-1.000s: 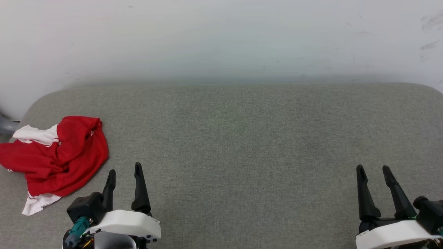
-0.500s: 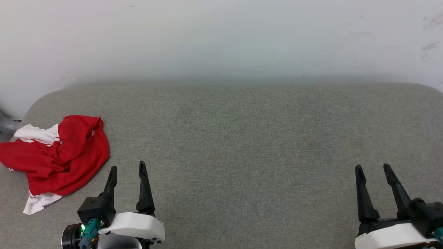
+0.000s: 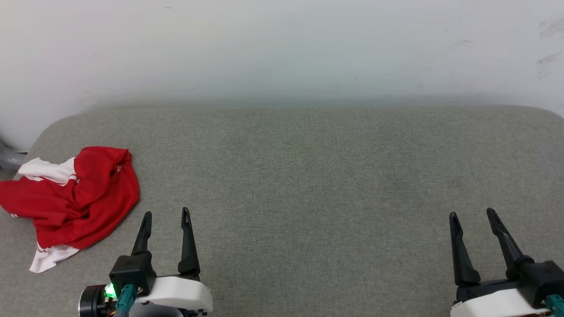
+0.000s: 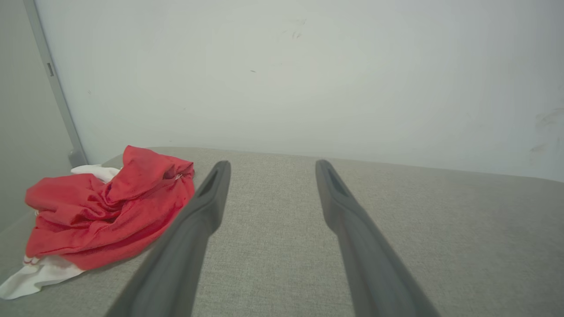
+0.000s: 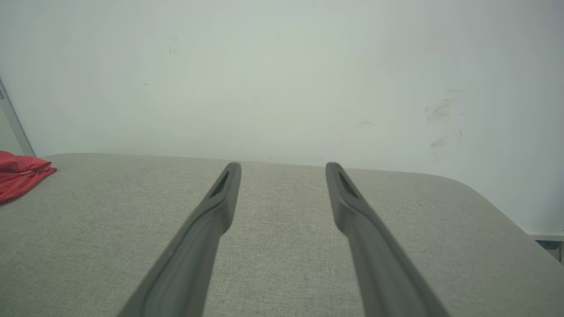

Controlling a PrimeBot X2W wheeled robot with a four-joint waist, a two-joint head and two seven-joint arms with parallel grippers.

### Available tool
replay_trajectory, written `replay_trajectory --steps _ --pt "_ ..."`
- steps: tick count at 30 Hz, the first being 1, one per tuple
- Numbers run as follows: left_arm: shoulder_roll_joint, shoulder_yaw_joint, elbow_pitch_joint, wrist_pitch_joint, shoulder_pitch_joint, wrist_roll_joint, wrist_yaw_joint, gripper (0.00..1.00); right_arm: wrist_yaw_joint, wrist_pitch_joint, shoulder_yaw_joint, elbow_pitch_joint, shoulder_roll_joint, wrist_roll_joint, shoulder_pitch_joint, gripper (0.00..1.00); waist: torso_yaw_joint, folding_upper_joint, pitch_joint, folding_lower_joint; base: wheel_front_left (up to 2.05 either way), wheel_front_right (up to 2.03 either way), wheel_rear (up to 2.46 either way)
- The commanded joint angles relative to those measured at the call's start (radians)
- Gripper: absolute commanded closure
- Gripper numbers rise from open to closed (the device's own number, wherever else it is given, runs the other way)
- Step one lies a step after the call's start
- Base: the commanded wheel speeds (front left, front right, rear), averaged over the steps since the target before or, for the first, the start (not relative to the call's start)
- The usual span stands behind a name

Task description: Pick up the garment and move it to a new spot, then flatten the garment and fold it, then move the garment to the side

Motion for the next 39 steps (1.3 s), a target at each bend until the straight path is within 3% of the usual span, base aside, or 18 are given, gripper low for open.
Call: replay_trajectory --steps 1,12,39 --pt "0.002 -0.002 -0.004 -0.008 0.005 0.015 0.000 0.00 0.000 -0.008 0.001 -0.008 0.001 -0.021 0.009 0.00 0.000 -0.0001 0.000 0.0000 0.00 0.00 0.00" --pt "0.002 -0.008 0.002 -0.028 0.015 0.058 0.009 0.00 0.000 -0.027 0.002 -0.017 0.001 -0.073 0.020 0.00 0.003 -0.0001 0.001 0.0000 0.00 0.00 0.00" --pt "0.002 0.002 0.041 -0.027 0.015 0.021 -0.008 0.00 0.000 -0.027 -0.007 0.004 0.001 0.021 0.017 0.00 0.005 -0.0001 0.004 0.0000 0.00 0.00 0.00"
